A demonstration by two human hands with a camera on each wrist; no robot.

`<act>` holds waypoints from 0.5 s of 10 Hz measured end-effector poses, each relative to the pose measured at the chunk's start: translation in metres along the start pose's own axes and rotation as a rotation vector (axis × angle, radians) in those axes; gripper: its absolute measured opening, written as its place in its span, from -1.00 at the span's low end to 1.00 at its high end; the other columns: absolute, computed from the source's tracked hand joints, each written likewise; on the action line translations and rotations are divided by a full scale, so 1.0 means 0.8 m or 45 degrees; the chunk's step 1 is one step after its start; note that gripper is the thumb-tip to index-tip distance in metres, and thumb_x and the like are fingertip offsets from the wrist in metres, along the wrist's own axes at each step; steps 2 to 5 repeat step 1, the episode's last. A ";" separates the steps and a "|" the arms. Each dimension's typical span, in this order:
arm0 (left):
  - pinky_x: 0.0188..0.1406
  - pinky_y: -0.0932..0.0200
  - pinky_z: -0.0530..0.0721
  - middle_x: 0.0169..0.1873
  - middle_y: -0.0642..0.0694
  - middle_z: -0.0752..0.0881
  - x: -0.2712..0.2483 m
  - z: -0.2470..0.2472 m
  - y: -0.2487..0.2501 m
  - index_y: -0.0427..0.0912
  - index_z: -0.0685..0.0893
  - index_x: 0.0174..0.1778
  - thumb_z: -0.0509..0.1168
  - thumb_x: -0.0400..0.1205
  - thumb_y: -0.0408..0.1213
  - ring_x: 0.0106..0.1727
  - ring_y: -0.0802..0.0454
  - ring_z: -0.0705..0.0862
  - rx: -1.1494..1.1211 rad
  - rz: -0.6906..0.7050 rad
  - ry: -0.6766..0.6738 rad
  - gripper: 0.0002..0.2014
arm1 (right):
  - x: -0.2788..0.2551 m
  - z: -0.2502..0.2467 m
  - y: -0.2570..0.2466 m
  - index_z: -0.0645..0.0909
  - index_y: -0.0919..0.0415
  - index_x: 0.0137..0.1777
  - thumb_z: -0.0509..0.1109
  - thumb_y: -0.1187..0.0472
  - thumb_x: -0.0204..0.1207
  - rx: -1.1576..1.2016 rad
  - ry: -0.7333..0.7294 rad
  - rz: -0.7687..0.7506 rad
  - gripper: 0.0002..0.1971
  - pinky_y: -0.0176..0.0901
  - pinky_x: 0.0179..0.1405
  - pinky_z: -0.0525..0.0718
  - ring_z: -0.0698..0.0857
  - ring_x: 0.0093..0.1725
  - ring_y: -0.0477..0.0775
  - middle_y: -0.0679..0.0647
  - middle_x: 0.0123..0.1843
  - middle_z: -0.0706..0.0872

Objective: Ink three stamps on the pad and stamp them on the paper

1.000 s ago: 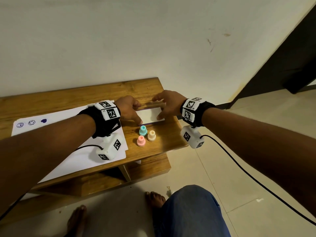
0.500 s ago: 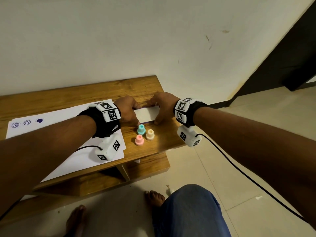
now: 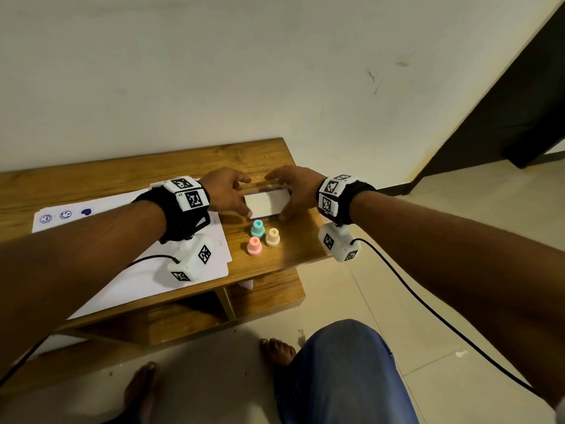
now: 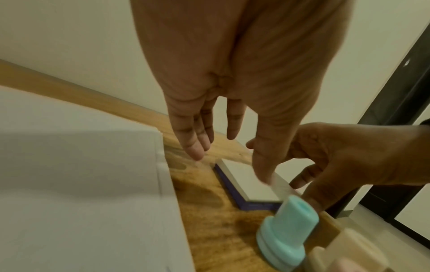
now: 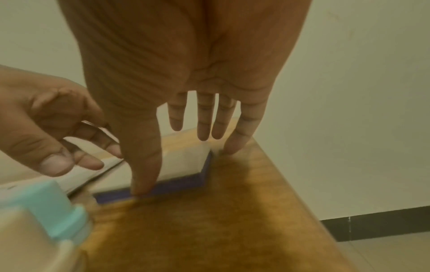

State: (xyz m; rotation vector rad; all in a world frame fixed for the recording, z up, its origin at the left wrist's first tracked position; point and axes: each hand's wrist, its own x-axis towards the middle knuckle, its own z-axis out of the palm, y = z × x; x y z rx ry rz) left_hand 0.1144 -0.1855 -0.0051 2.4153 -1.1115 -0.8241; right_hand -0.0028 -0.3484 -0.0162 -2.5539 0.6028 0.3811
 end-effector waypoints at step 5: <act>0.22 0.13 0.56 0.29 -0.12 0.66 -0.022 -0.029 -0.004 -0.06 0.59 0.42 0.57 0.41 -0.08 0.28 -0.07 0.64 -0.032 0.027 0.143 -0.37 | -0.013 -0.022 -0.008 0.45 -0.05 0.58 0.69 0.03 0.35 0.076 0.159 0.026 -0.21 -0.02 0.35 0.58 0.61 0.42 0.14 0.07 0.45 0.63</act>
